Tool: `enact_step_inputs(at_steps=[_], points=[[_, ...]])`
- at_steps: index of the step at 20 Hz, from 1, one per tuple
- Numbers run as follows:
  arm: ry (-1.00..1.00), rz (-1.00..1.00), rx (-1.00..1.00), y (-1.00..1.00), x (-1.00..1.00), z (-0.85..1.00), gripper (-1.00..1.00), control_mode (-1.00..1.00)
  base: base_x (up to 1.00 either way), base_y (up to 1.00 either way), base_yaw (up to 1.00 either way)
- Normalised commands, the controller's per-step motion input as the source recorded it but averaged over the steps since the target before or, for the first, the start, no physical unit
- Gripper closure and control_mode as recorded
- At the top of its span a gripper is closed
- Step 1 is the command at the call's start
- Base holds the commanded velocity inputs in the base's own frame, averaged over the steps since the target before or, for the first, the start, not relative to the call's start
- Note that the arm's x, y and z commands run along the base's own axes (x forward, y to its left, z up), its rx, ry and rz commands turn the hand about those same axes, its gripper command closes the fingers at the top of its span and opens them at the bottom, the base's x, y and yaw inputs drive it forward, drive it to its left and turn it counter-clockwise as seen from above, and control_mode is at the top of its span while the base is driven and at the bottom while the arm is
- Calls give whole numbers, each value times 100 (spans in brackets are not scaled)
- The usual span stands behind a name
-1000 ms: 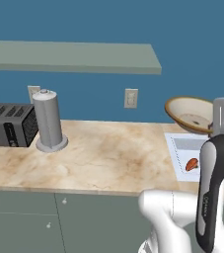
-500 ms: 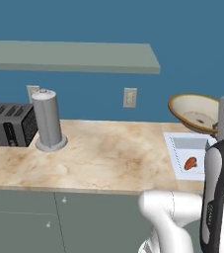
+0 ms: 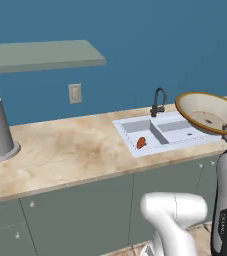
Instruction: Clear the mugs and bowl far away from the sink.
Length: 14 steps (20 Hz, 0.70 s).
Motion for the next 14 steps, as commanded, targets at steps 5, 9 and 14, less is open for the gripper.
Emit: enact_step_inputs(at_steps=[5,9,14], points=[[0,0,0,0,0,0,100,100,0,0,-100],[0,0,0,0,0,0,100,100,0,0,-100],[0,0,0,0,0,0,100,100,0,0,-100]])
